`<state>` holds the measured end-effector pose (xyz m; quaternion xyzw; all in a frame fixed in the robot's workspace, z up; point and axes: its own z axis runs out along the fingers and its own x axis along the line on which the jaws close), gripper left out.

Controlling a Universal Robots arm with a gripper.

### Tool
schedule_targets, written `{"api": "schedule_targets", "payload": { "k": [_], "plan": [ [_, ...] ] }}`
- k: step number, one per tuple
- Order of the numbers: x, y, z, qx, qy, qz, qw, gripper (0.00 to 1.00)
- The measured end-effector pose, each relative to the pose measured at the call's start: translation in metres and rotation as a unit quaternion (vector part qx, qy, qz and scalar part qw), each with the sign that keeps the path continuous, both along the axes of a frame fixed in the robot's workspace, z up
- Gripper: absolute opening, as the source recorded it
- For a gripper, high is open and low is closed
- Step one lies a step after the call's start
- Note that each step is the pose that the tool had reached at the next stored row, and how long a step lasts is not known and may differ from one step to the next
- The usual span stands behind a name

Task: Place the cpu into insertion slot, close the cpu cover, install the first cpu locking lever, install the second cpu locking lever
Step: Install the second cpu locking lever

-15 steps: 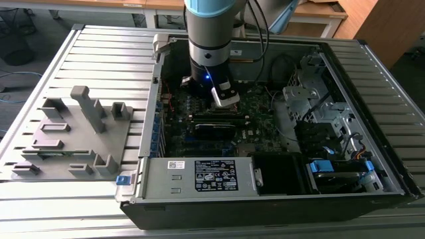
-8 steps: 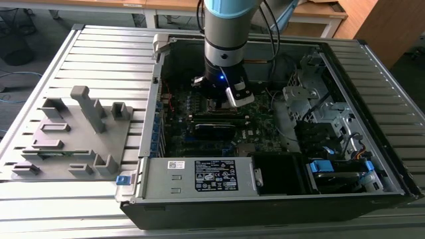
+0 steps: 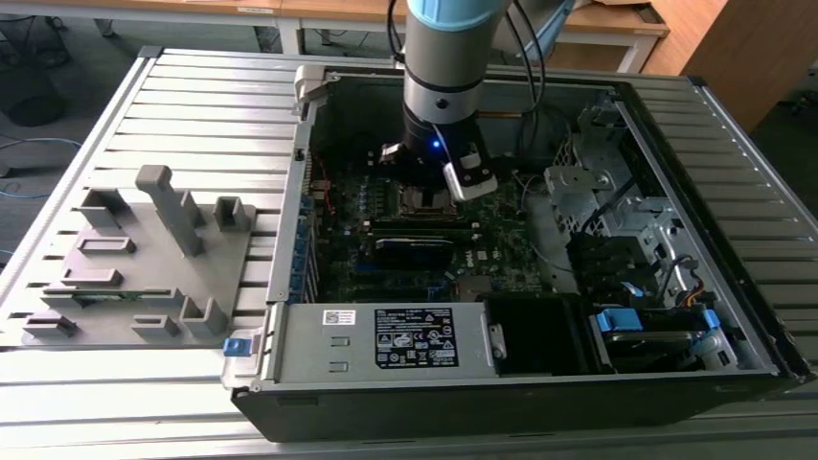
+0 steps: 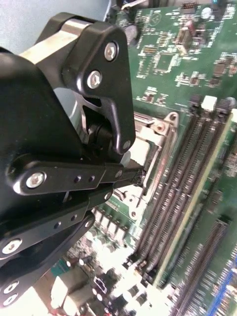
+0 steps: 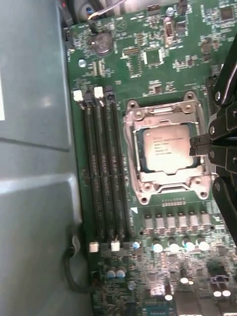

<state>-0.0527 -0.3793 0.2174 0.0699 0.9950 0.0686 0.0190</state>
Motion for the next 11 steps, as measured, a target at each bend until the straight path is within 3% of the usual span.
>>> {"api": "schedule_targets", "payload": {
  "k": [4, 8, 10, 11],
  "plan": [
    [0.0001, 0.0104, -0.0001, -0.0005, 0.0, 0.0, 1.0, 0.11],
    [0.0003, 0.0181, -0.0002, -0.0024, 0.0, 0.0, 1.0, 0.11],
    [0.0003, 0.0197, -0.0002, -0.0092, 0.0001, 0.0, 0.99996, 0.11],
    [0.0003, 0.0204, -0.0002, -0.0146, 0.0002, 0.0, 0.99989, 0.11]
  ]
}}
